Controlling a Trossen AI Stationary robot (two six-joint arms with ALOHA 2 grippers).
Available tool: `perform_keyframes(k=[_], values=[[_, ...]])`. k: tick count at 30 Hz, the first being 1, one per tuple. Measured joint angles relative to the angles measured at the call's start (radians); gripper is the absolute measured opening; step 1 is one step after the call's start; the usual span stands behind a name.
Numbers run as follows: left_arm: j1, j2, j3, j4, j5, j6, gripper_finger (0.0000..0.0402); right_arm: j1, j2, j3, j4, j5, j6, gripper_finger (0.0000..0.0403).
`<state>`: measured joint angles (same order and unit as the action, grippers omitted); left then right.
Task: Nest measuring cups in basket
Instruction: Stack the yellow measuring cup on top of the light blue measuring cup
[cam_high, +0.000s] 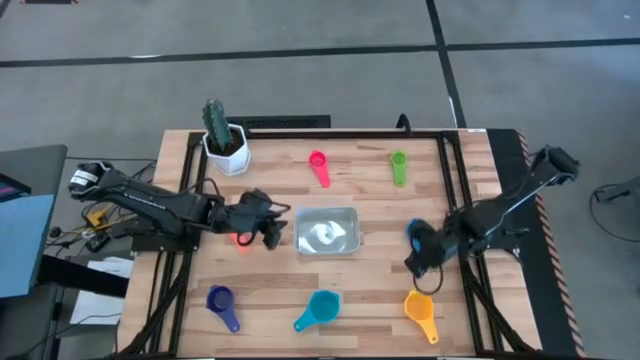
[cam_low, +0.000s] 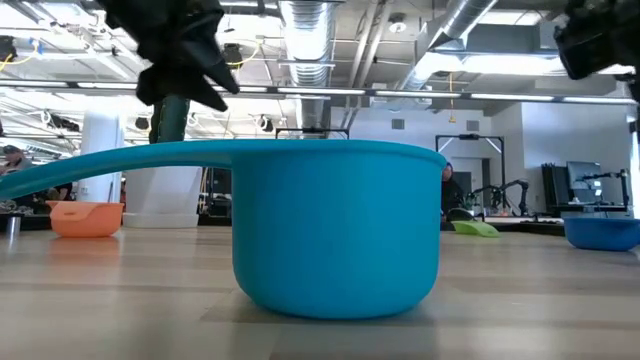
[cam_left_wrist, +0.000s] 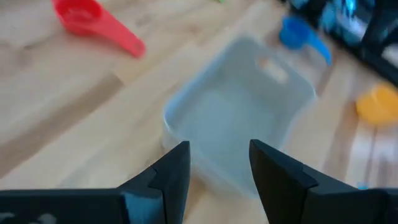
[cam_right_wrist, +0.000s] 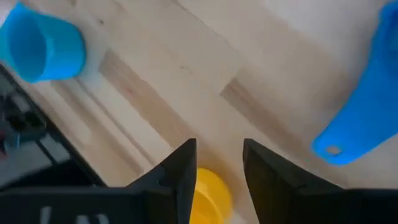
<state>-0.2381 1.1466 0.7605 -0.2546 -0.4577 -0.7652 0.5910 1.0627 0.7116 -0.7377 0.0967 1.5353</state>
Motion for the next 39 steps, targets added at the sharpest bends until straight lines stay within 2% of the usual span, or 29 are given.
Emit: perform_keyframes(k=[4,9,15,20,26,32,35,39], values=[[-0.037,-0.001,0.0,-0.134,0.104,-0.042,0.0153,0.067,0.124,0.028,0.101,0.071,0.216,0.0143],[-0.098,-0.012,0.0,-0.298,0.213,-0.175,0.0153,0.08,0.327,0.186,0.098,0.089,0.278,0.0135],[-0.187,-0.012,0.0,-0.364,0.18,-0.217,0.0153,0.052,0.573,0.411,0.097,0.088,0.279,0.0145],[-0.242,-0.012,0.0,-0.358,0.148,-0.259,0.0153,0.028,0.689,0.545,0.057,0.015,0.221,0.0186],[-0.281,-0.012,0.0,-0.36,0.112,-0.303,0.0153,0.065,0.695,0.651,-0.256,-0.046,0.189,0.0237],[-0.281,-0.012,0.0,-0.357,0.094,-0.312,0.0153,0.149,0.62,0.617,-0.482,-0.07,0.074,0.0241],[-0.281,-0.012,0.0,-0.355,0.048,-0.351,0.0153,0.186,0.563,0.532,-0.446,-0.084,0.011,0.0239],[-0.281,-0.012,0.0,-0.336,0.001,-0.405,0.0153,0.217,0.48,0.383,-0.291,-0.106,-0.059,0.0239]])
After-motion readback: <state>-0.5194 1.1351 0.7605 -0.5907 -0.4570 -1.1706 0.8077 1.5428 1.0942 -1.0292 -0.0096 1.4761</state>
